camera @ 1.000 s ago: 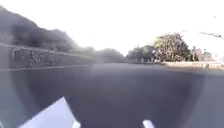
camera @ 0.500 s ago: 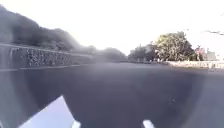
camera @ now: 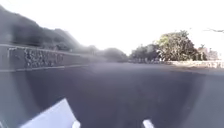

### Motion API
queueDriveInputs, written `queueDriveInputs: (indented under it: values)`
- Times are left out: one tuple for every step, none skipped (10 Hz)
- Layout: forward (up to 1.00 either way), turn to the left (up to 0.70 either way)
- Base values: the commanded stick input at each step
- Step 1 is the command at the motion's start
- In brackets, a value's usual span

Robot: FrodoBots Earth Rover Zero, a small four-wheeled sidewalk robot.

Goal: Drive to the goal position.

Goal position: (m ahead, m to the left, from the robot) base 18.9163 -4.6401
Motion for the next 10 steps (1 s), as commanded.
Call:
queueDriveInputs:
  values:
    - [0.85, 0.00]
    - [0.85, 0.00]
    - [0.85, -0.01]
    - [0.85, -0.07]
    - [0.85, -0.13]
    - [0.85, -0.19]
    - [0.85, -0.26]
    - [0.85, -0.33]
    - [0.85, -0.03]
    - [0.85, -0.02]
